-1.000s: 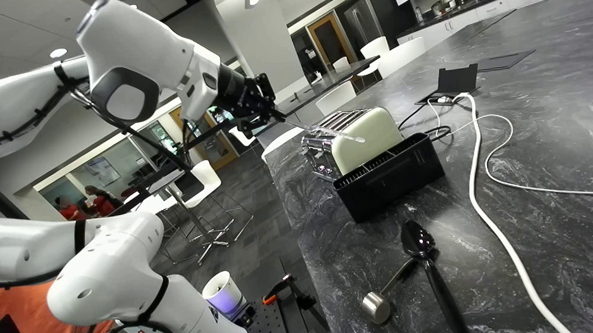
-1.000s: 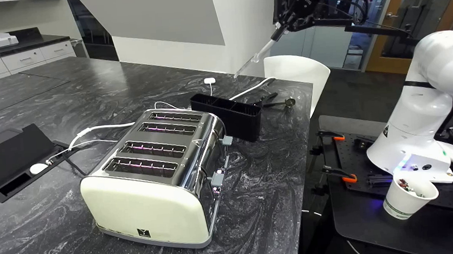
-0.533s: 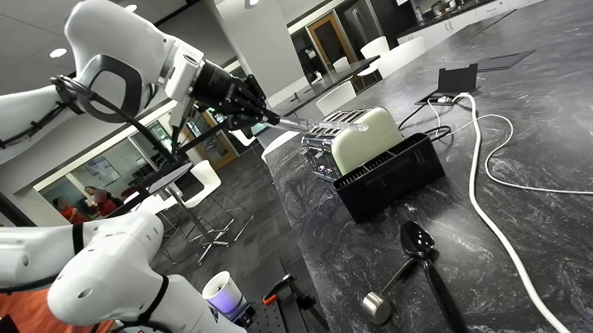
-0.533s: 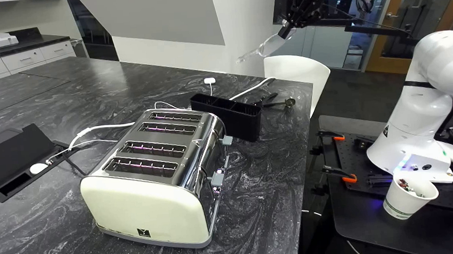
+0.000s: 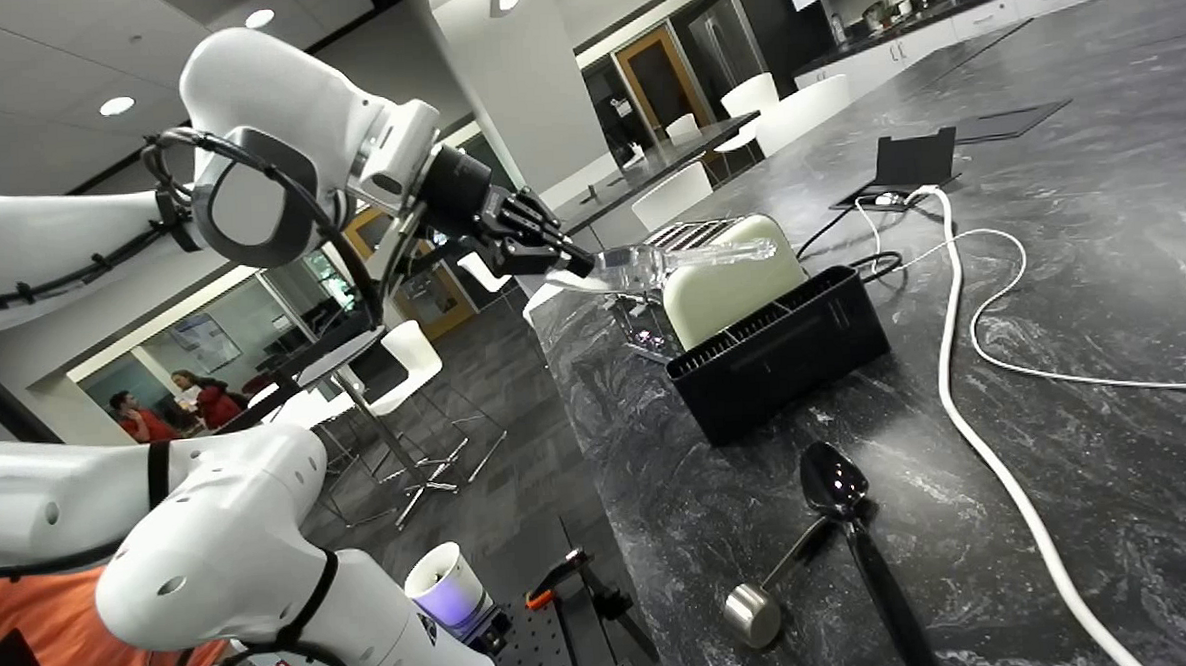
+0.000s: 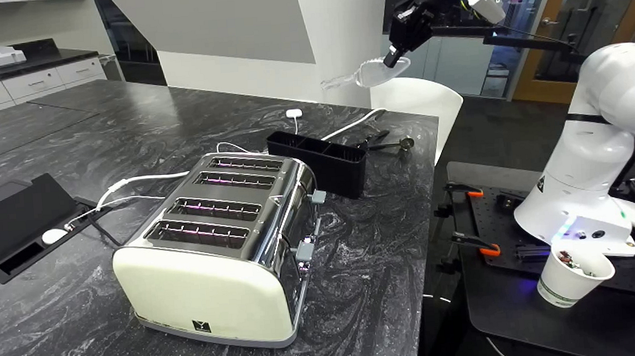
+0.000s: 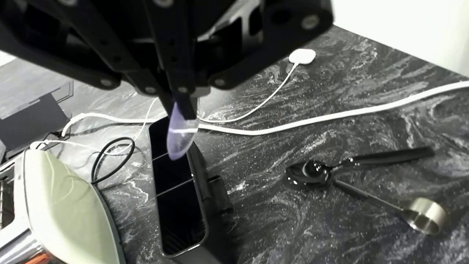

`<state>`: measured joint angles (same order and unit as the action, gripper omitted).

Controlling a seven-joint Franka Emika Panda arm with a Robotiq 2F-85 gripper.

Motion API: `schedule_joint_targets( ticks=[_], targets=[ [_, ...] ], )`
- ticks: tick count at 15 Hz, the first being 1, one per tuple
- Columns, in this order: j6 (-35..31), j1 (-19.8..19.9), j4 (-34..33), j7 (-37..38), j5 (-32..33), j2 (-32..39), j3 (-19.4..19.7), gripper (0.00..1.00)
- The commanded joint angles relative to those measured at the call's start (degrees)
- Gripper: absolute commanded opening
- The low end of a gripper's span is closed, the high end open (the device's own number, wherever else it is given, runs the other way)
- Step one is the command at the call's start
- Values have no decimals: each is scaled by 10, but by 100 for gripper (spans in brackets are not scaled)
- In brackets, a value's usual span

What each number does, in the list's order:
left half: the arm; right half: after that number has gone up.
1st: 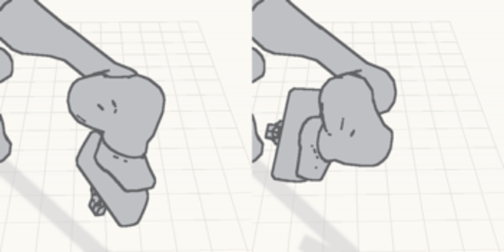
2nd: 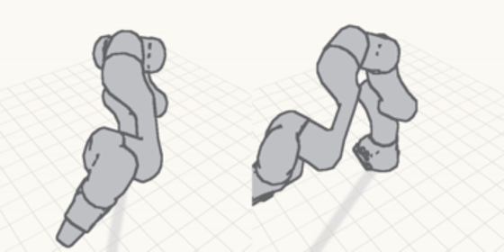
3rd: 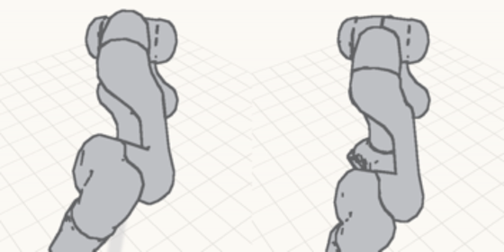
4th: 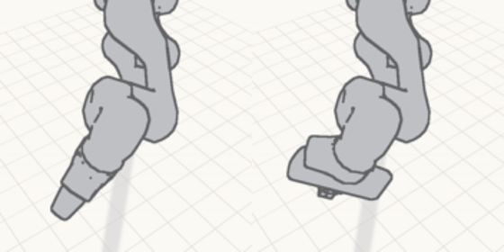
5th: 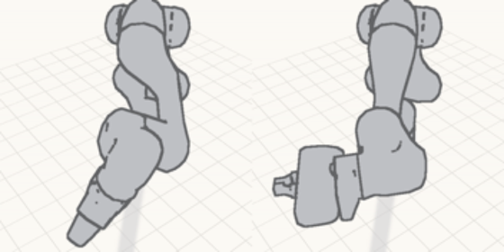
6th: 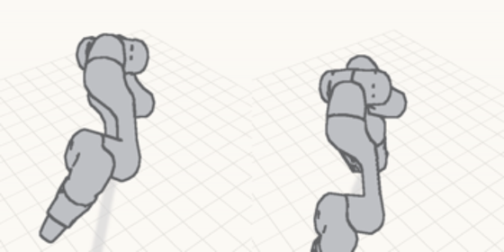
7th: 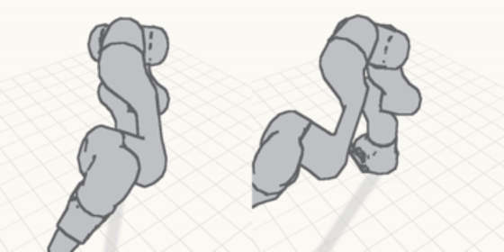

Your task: Move clear object from the black utensil holder and place it on the table

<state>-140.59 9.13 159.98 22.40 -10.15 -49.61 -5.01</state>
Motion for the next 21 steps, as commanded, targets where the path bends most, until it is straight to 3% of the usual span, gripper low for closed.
schedule_joint_targets(
  ticks=[1, 8, 21],
  targets=[
    [-83, 3, -1, -80, 55, 64, 8, 1],
    [-221, 31, 0, -99, 129, 196, 2, 1],
    [-269, 8, -1, -116, 118, 377, 45, 1]
  ],
)
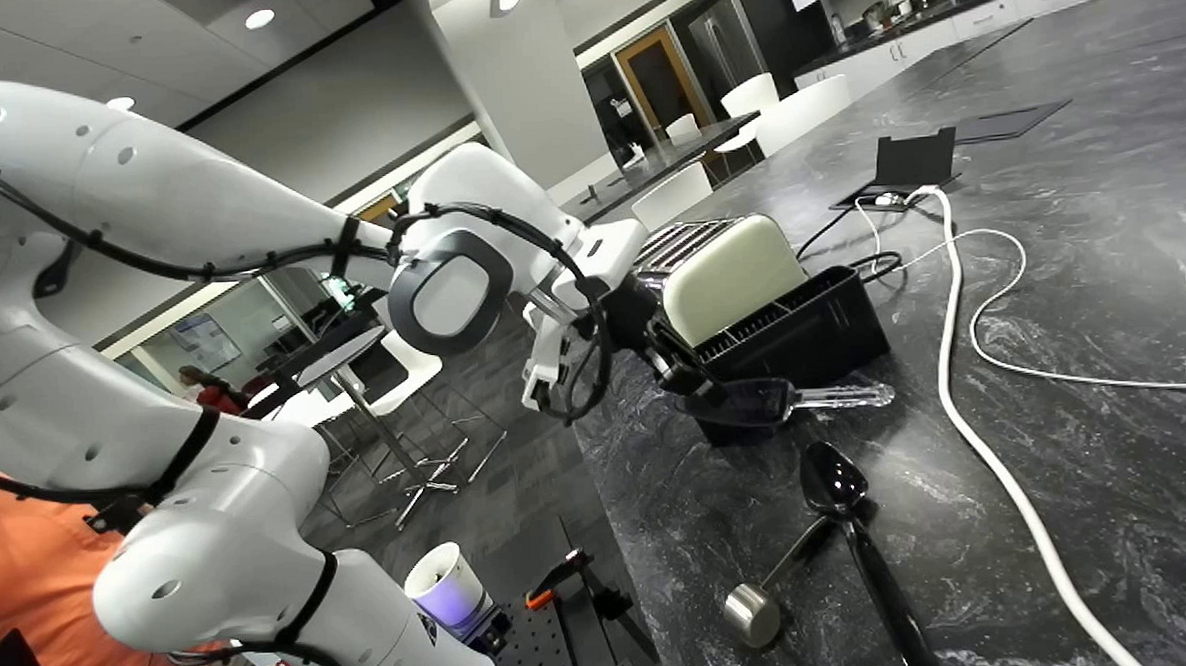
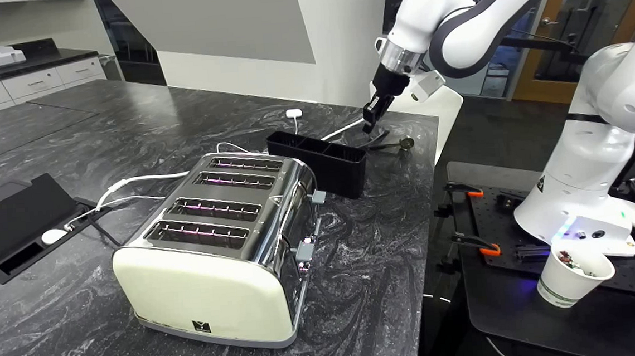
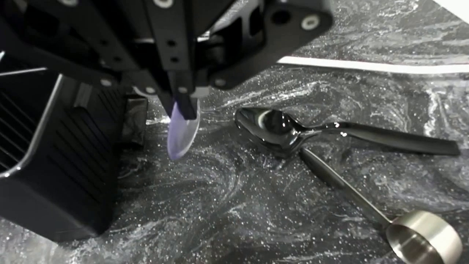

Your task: Move clear object from the black utensil holder and place it on the table

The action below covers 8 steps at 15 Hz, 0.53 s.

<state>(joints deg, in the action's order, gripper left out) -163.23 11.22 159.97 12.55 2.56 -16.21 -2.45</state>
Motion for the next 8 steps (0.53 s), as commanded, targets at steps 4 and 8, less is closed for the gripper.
schedule_joint_targets(
  ticks=[4, 8],
  targets=[
    [-82, -26, -1, -19, -19, 79, 33, 29],
    [-91, -49, -2, -25, -42, 92, 39, 57]
  ],
)
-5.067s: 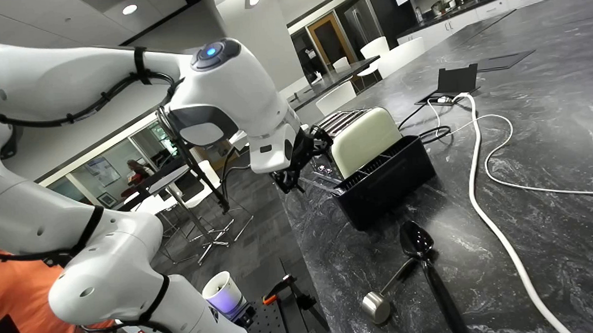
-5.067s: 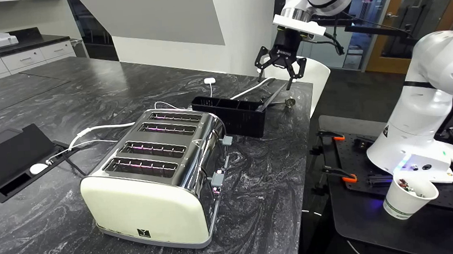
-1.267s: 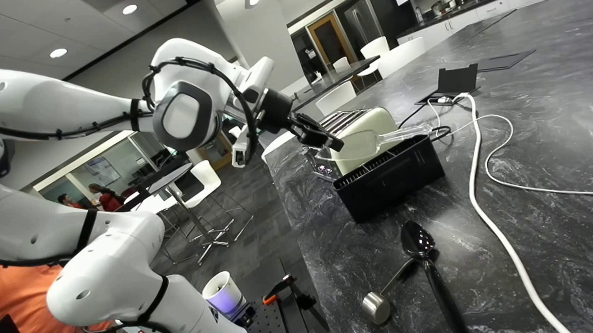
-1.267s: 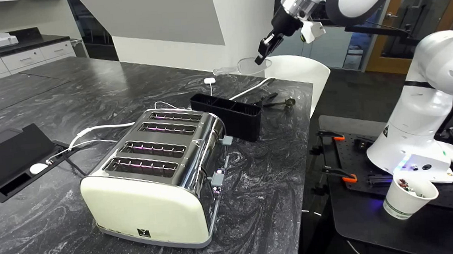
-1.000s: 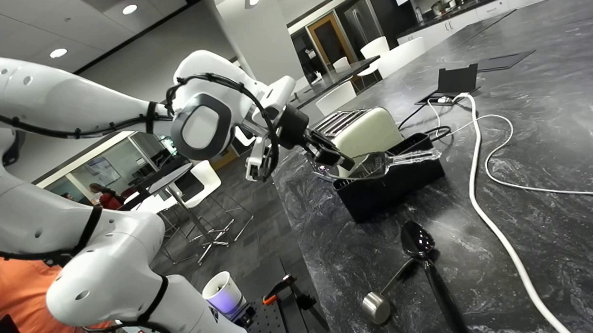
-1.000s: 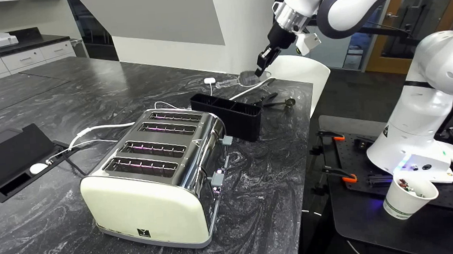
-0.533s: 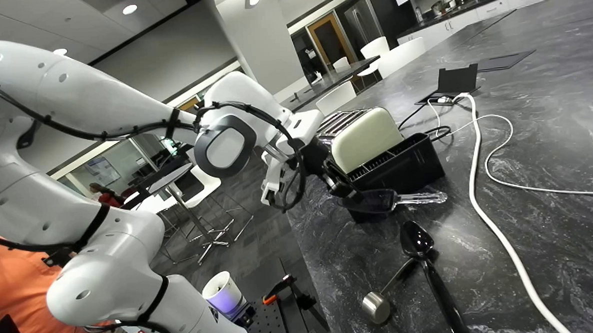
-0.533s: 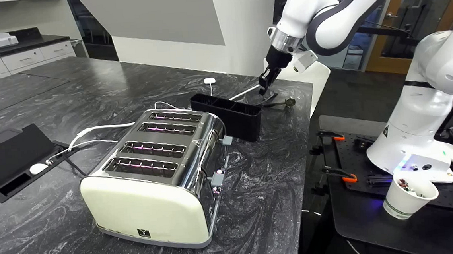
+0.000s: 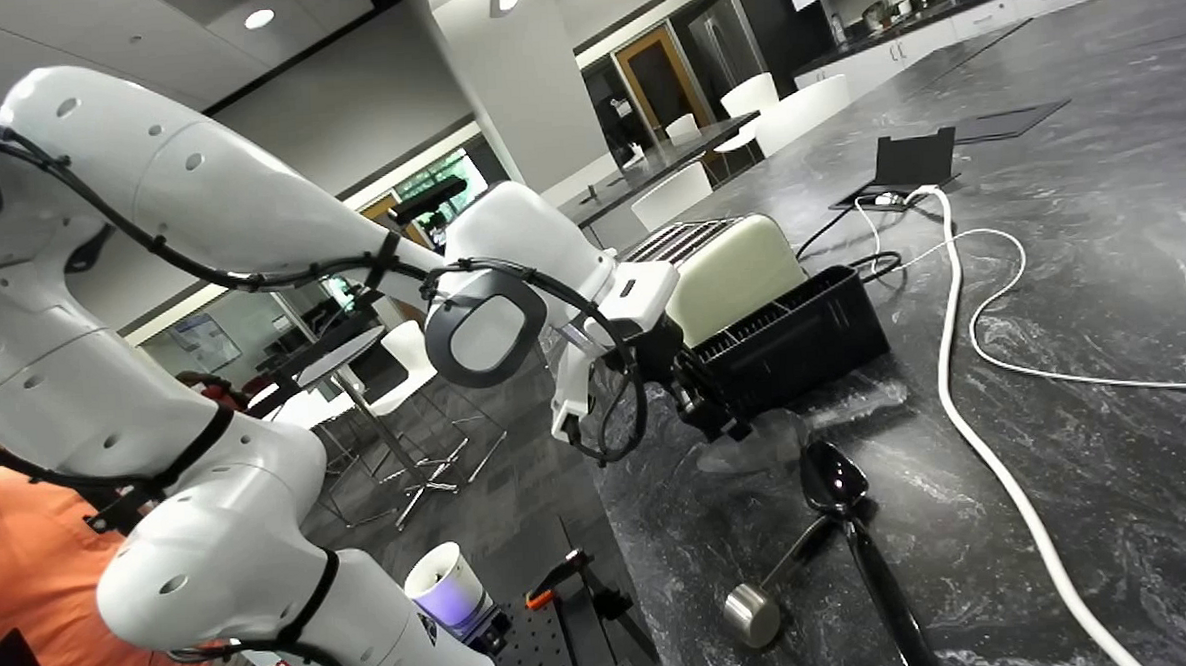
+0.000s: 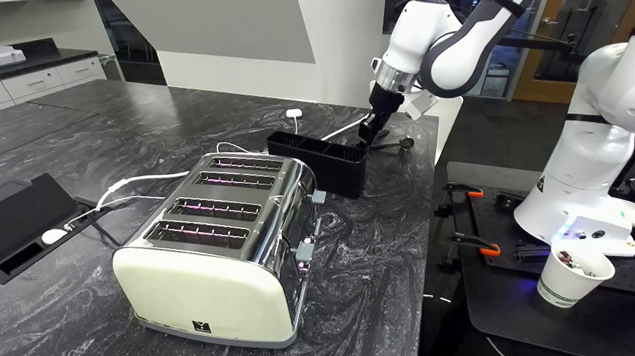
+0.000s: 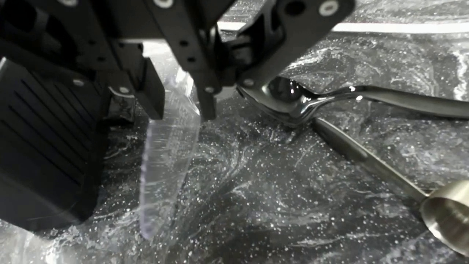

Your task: Move clear object from the black utensil holder and place it on the table

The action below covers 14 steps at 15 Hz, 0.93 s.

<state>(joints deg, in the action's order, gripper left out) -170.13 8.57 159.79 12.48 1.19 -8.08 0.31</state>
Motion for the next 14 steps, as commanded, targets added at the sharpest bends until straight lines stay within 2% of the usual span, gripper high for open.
schedule_joint_targets(
  ticks=[1, 6, 7, 8, 10, 12, 13, 14],
  targets=[
    [-20, -26, -1, -22, -31, 9, 11, 66],
    [9, -22, -10, -9, -21, -44, 7, 99],
    [11, -20, 33, -14, -18, -97, 8, 100],
    [39, -13, 4, -14, -7, -101, 5, 100],
    [104, -22, -9, -27, -17, -148, 11, 100],
    [147, -18, 27, -31, -11, -225, 9, 100],
    [204, -24, -9, -38, -18, -237, 12, 100],
    [244, -18, -7, -35, -10, -270, 6, 100]
  ],
)
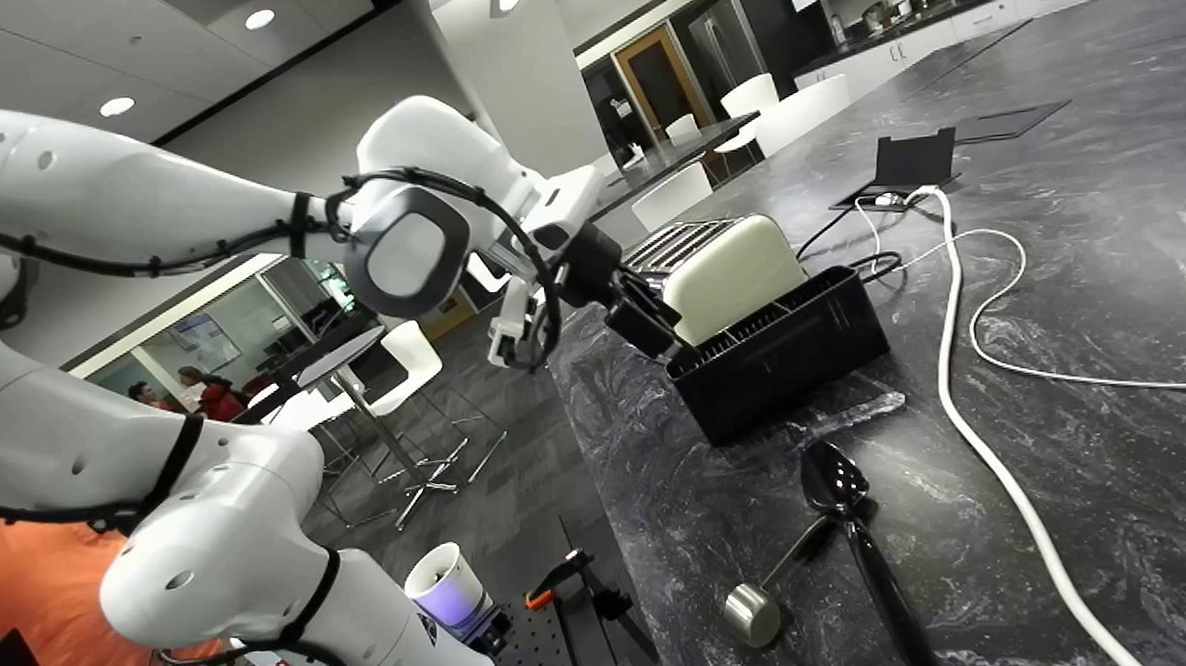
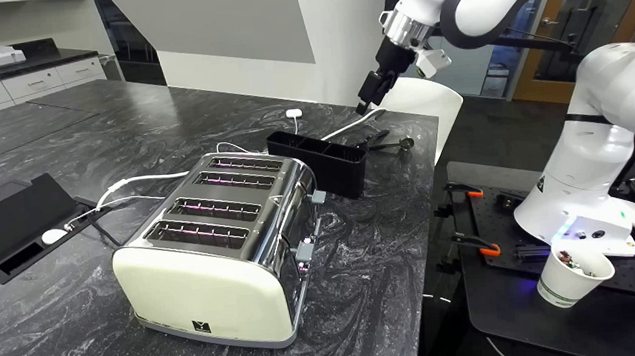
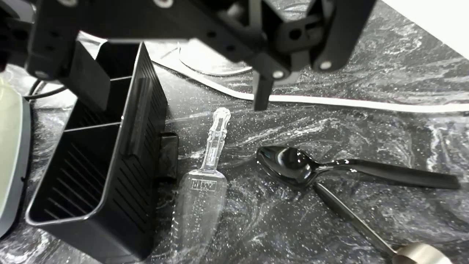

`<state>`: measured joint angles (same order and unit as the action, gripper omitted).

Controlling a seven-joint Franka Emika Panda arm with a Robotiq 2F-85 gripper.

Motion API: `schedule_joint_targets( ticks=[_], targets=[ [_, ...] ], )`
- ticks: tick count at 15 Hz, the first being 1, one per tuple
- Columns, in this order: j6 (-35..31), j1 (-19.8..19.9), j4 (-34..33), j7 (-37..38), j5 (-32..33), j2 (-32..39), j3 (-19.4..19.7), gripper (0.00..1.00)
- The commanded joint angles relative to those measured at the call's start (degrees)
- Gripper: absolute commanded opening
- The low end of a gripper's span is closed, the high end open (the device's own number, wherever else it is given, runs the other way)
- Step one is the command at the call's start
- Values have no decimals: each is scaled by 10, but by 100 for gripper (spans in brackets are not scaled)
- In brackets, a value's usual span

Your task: Move clear object from the black utensil holder and place it on the table

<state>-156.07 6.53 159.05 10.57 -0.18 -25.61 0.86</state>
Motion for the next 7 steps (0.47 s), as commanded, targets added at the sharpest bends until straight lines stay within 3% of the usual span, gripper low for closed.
schedule_joint_targets(
  ticks=[1, 2, 4, 7],
  targets=[
    [144, 12, 9, -7, 15, -133, -9, 100],
    [179, 7, 29, -11, 12, -175, -6, 100],
    [258, 5, -1, -11, 12, -201, -7, 100],
    [318, 0, 8, -19, 9, -259, -1, 100]
  ],
)
